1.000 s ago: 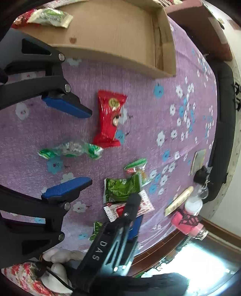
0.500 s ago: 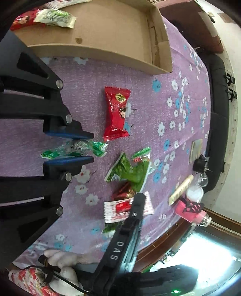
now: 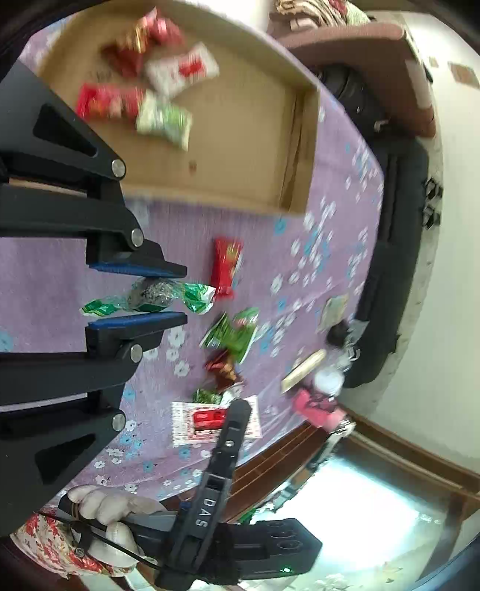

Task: Organize snacks
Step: 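Grasp the clear green candy with the left tool while the right tool grasps a white-and-red packet, then drop both held snacks into the cardboard box by opening both tools, then move both tools back over the remaining green and red snack packets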

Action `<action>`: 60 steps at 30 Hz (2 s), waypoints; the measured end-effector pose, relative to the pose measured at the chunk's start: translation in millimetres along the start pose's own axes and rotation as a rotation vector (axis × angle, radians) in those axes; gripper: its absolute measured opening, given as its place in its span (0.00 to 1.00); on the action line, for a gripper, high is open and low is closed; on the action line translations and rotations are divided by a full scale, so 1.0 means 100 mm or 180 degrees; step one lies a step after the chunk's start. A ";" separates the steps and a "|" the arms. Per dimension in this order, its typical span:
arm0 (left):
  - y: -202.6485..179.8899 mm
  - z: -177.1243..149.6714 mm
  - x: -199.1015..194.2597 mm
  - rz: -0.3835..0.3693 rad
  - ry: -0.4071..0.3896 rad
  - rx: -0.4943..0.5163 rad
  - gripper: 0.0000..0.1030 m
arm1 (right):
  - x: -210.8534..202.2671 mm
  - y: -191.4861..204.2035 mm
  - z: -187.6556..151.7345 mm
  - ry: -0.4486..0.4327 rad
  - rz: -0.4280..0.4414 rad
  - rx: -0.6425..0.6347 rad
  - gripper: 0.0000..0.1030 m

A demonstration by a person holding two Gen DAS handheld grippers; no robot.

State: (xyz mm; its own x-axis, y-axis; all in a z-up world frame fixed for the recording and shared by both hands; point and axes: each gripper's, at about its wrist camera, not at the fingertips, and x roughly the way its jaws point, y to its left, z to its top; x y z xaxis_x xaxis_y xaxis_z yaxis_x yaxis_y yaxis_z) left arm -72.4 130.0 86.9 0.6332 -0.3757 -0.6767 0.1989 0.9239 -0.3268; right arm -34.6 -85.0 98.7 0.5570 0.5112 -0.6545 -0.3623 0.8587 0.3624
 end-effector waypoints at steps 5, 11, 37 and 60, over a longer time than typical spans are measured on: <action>0.50 0.07 -0.34 0.0258 -0.0122 -0.0167 0.19 | 0.17 0.50 0.02 0.0104 0.0361 -0.0036 0.09; 1.05 0.33 -0.28 0.0574 -0.0076 -0.0222 0.19 | 0.70 1.12 0.13 0.0315 0.0677 -0.0131 0.08; 1.82 0.46 -0.08 0.0576 -0.0092 -0.0670 0.45 | 1.94 1.46 0.22 0.0713 0.0581 -0.0004 0.21; 0.18 0.09 -0.11 -0.0229 -0.0155 -0.0363 0.73 | -0.32 -0.72 -0.22 -0.0284 -0.0181 0.0738 0.30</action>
State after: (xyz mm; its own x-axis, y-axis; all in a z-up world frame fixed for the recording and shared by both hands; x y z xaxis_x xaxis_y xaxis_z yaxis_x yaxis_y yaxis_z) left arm -69.5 151.1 94.5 0.6566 -0.4341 -0.6168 0.1607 0.8795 -0.4480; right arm -42.4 -164.0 79.2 0.6391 0.4543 -0.6206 -0.1533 0.8660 0.4760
